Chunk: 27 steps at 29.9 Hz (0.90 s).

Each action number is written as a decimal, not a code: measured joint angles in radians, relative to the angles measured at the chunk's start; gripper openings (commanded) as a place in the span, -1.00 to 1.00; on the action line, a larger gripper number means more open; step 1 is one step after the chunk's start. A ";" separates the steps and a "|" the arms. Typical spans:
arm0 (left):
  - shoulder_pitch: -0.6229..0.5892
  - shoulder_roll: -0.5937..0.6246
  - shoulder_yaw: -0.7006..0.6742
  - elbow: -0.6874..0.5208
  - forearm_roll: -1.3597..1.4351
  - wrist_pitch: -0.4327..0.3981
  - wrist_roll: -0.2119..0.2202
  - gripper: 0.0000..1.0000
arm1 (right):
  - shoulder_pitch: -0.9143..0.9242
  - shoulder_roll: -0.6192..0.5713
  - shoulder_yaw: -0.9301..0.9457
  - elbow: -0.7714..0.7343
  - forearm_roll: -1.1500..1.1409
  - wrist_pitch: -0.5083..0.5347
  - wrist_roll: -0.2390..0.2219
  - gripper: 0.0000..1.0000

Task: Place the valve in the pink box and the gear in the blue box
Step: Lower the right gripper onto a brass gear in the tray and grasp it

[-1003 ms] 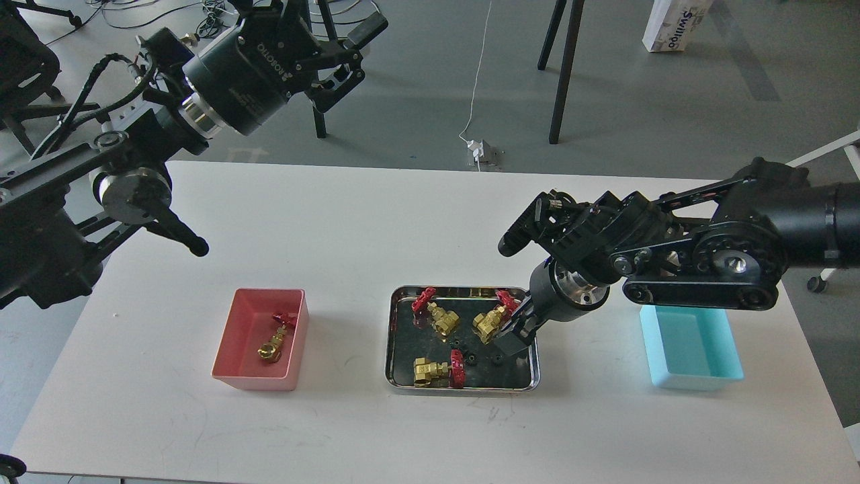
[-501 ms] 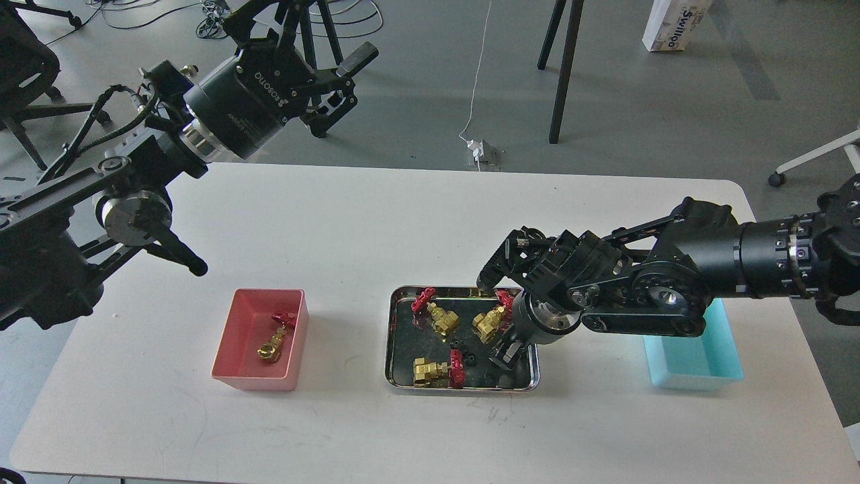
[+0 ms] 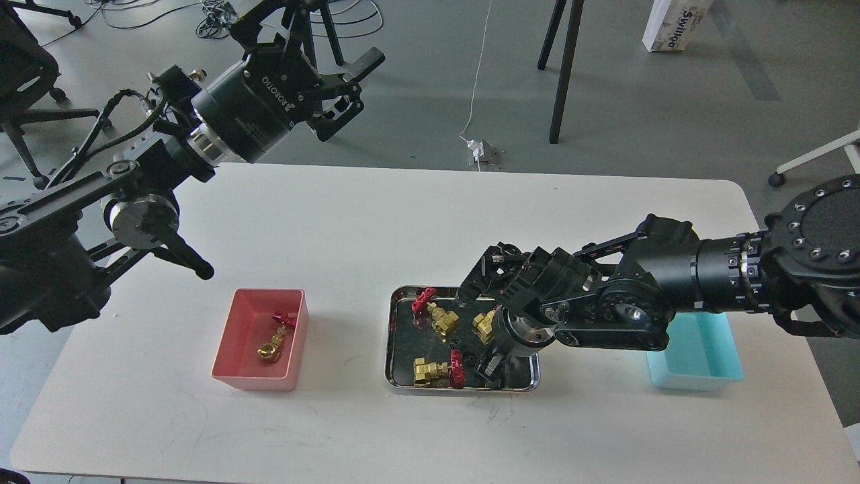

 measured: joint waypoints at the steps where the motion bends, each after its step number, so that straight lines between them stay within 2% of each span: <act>1: 0.003 0.001 0.000 0.000 0.000 0.000 0.000 0.69 | -0.001 0.002 -0.001 -0.001 0.000 0.000 0.000 0.03; 22: 0.018 0.001 -0.001 0.000 0.000 0.000 0.000 0.70 | -0.029 0.021 -0.033 -0.039 0.003 0.000 -0.001 0.01; 27: 0.021 0.000 0.001 0.000 0.000 0.000 0.000 0.71 | -0.034 0.024 -0.031 -0.045 0.003 0.000 -0.001 -0.07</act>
